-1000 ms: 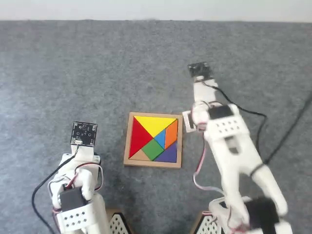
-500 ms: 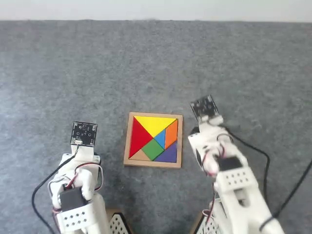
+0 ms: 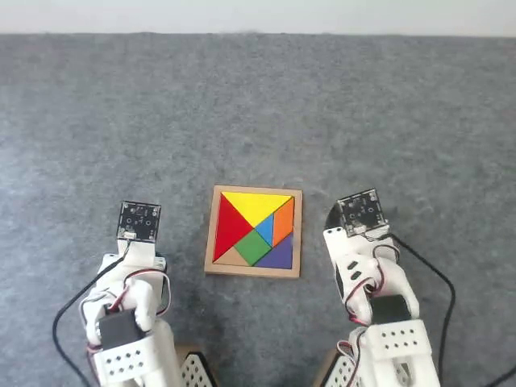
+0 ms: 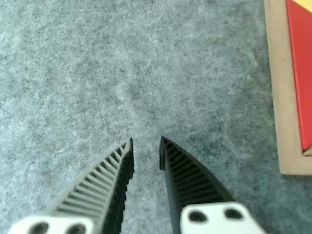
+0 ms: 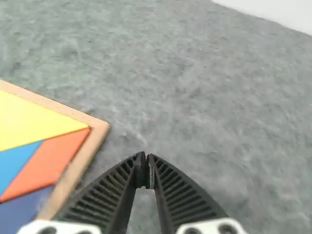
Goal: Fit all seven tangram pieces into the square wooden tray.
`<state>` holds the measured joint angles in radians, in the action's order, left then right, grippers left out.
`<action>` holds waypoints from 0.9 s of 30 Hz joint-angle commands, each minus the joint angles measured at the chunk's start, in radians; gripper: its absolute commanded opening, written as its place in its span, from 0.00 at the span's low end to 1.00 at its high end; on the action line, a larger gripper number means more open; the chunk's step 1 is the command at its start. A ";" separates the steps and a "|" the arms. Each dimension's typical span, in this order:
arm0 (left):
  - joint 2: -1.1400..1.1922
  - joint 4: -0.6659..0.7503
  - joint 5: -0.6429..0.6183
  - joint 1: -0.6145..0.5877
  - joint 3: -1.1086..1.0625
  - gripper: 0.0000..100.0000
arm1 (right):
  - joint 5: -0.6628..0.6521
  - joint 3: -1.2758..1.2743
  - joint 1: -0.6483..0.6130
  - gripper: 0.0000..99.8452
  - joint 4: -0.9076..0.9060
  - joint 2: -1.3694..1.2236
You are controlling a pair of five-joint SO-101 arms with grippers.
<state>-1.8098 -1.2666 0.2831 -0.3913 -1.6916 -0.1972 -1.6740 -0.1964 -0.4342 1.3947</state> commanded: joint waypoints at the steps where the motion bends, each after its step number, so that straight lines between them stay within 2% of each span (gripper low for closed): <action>1: -0.011 -0.006 -0.008 0.003 0.008 0.09 | -0.006 -0.017 0.035 0.01 -0.171 0.081; 6: -0.011 -0.006 -0.008 0.003 0.008 0.09 | -0.008 -0.011 0.036 0.01 -0.510 0.147; 10: -0.011 -0.006 -0.008 0.003 0.008 0.09 | -0.008 -0.017 0.033 0.01 -0.565 0.232; 19: -0.011 -0.006 -0.008 0.003 0.008 0.09 | -0.008 -0.011 0.033 0.01 -0.869 0.409; 27: -0.011 -0.006 -0.008 0.003 0.008 0.09 | -0.006 -0.009 0.033 0.01 -0.875 0.420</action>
<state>-1.8098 -1.2666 0.2831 -0.3913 -1.6916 -0.1972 -1.6740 -0.1780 -1.3042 1.7921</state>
